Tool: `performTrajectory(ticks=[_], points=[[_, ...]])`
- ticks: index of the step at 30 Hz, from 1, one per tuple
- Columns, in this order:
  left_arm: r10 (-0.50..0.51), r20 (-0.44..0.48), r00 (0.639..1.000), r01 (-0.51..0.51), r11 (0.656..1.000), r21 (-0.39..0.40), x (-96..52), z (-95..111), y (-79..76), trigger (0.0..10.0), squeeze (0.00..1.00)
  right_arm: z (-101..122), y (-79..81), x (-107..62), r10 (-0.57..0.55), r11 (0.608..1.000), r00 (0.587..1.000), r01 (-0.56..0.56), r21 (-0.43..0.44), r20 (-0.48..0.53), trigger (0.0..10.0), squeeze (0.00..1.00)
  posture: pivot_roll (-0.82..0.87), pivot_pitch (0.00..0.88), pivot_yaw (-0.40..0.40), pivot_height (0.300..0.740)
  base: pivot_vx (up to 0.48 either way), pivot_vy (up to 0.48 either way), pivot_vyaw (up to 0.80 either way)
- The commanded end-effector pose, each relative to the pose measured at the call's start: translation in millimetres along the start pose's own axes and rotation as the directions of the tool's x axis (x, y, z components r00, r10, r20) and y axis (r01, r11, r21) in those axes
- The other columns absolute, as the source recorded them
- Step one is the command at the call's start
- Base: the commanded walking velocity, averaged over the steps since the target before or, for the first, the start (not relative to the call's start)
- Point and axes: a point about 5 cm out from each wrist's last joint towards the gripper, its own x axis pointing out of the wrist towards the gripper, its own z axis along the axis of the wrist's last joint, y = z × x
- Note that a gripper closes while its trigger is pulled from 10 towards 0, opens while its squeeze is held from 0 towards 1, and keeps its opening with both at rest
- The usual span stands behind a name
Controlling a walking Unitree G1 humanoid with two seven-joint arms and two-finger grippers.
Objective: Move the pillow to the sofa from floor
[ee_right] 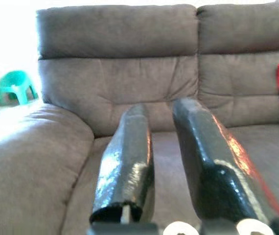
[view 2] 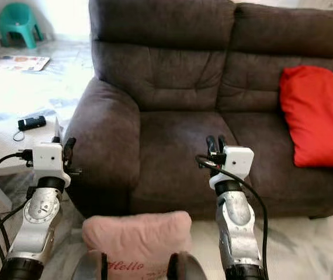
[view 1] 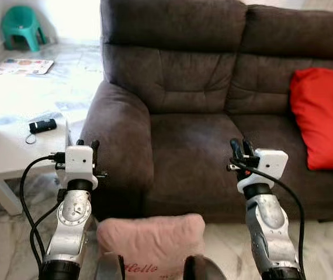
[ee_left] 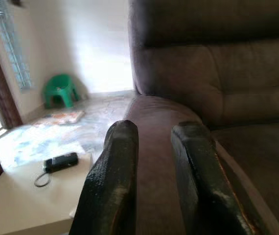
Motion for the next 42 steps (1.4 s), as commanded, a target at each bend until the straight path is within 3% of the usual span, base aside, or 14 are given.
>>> performTrajectory(ticks=[1,25,32,42], points=[[0.001,-0.014,1.0,-0.001,1.0,0.004,-2.4,-3.5,-0.8,10.0,0.0,5.5,1.1,5.1,0.013,1.0,1.0,-0.013,0.0,0.016,10.0,0.0,0.1,0.0,-0.097,0.599,0.0,0.0,0.0],[-0.015,-0.04,0.999,0.015,1.0,-0.012,-4.7,-9.0,-5.6,10.0,0.0,3.8,3.7,3.0,0.056,0.998,0.998,-0.056,-0.031,0.005,10.0,0.0,0.1,0.0,-0.107,0.599,0.0,0.0,0.0],[-0.013,-0.038,0.999,0.013,1.0,-0.011,-4.3,-8.8,-5.3,10.0,0.0,2.6,5.1,2.6,0.065,0.997,0.998,-0.065,-0.036,0.0,10.0,0.0,0.1,0.0,-0.106,0.599,0.0,0.0,0.71],[-0.016,-0.038,0.999,0.016,1.0,-0.01,-3.9,-8.8,-5.4,10.0,0.0,2.2,4.5,2.5,0.062,0.998,0.998,-0.062,-0.017,-0.002,10.0,0.0,0.1,0.0,-0.107,0.599,0.0,0.0,0.0]])
